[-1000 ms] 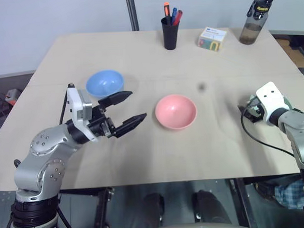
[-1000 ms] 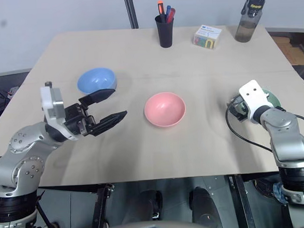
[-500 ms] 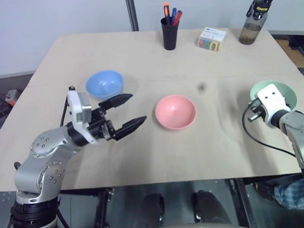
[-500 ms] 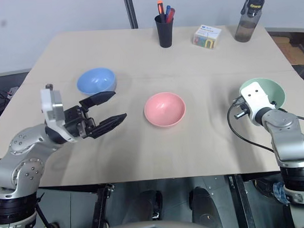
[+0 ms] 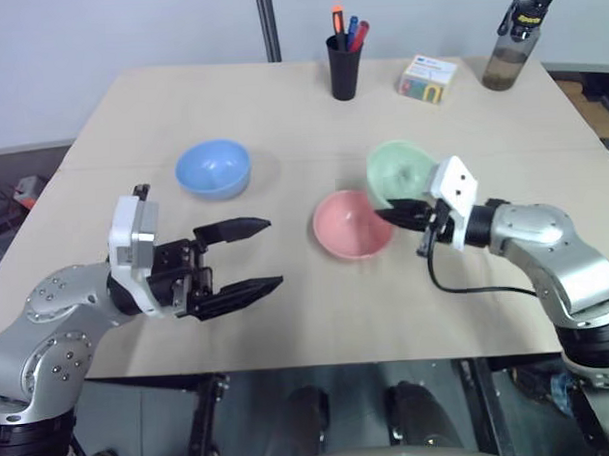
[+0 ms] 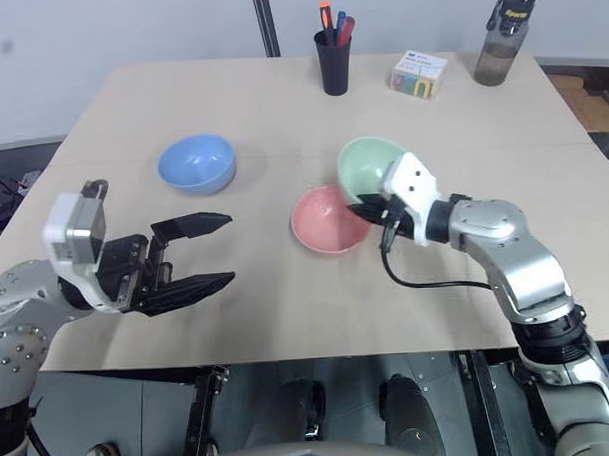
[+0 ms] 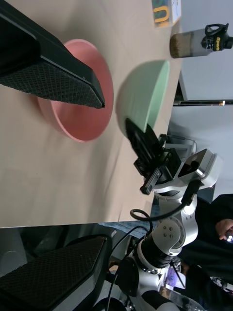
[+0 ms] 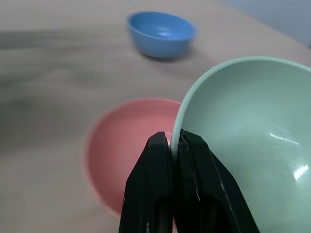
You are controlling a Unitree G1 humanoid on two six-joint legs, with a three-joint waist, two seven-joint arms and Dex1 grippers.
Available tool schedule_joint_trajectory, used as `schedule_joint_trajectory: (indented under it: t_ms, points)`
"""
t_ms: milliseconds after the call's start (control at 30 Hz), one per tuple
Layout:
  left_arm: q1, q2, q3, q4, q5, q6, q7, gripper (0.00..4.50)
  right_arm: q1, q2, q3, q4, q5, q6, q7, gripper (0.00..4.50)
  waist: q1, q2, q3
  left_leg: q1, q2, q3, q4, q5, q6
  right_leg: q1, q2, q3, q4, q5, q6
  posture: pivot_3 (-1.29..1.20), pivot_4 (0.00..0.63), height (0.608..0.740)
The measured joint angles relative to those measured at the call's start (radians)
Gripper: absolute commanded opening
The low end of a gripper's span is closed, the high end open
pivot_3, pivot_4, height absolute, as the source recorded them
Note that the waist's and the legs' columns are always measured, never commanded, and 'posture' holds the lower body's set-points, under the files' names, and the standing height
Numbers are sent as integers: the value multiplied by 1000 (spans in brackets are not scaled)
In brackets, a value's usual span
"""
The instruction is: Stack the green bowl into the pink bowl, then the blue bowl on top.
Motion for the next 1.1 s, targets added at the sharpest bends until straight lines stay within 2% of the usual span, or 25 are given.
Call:
schedule_joint_trajectory:
  t_ms: [67,100,300,367,433,533,700,867,933,1067,1100]
  points:
    - [14,0,9,-1,16,-5,10,4500,-18,4,39,8,4,-11,30,737,0,0,0,0,0,0,0,0,0,0,0,0,0,0,0,0,150,740]
    - [21,-2,16,-2,21,-8,15,4500,-25,11,53,16,3,-17,34,884,-1,0,0,0,0,0,0,0,0,0,0,0,0,0,0,0,150,740]
    - [39,-43,30,-25,131,-47,151,4500,-55,57,109,69,-17,-79,50,3457,3,0,0,0,0,0,0,0,0,0,0,0,0,0,0,0,150,740]
    - [16,-64,31,-22,211,-53,268,4500,-57,57,101,73,-17,-94,44,3457,4,0,0,0,-1,-1,0,0,0,0,0,0,0,0,0,0,150,740]
    - [-31,-70,17,-26,403,-34,492,4500,-54,50,58,70,0,-111,44,3457,4,-1,0,0,-1,-1,0,0,0,0,0,0,0,0,0,0,150,740]
    - [-71,-54,-25,-13,591,61,696,4500,-52,31,-7,55,29,-124,47,3457,2,-1,0,0,-2,-1,-1,0,0,0,0,0,0,0,0,0,150,740]
    - [-181,111,-257,102,823,142,720,4500,-54,45,-29,52,39,-161,31,3457,-1,-1,0,1,-4,1,-2,0,0,-1,1,1,1,0,0,0,150,740]
    - [-345,109,-476,262,1000,111,700,4500,-56,52,-28,54,30,-179,14,3457,3,-1,0,-1,-6,0,-2,1,-1,-1,0,0,1,0,0,0,150,740]
    - [-433,75,-559,362,1076,94,699,4500,-56,55,-27,55,22,-185,2,3457,4,-1,0,-1,-6,0,-1,1,-1,-1,0,0,1,0,0,0,150,740]
    - [-533,24,-622,481,1130,60,658,3352,-54,52,-28,54,9,-191,-14,3492,0,-2,1,-3,-6,0,-1,1,-1,-3,0,0,1,0,0,0,150,740]
    - [-547,20,-629,500,1137,46,651,2842,-53,50,-28,54,8,-192,-16,3492,-1,-2,1,-4,-6,0,-1,1,-1,-5,0,0,2,0,0,0,150,740]
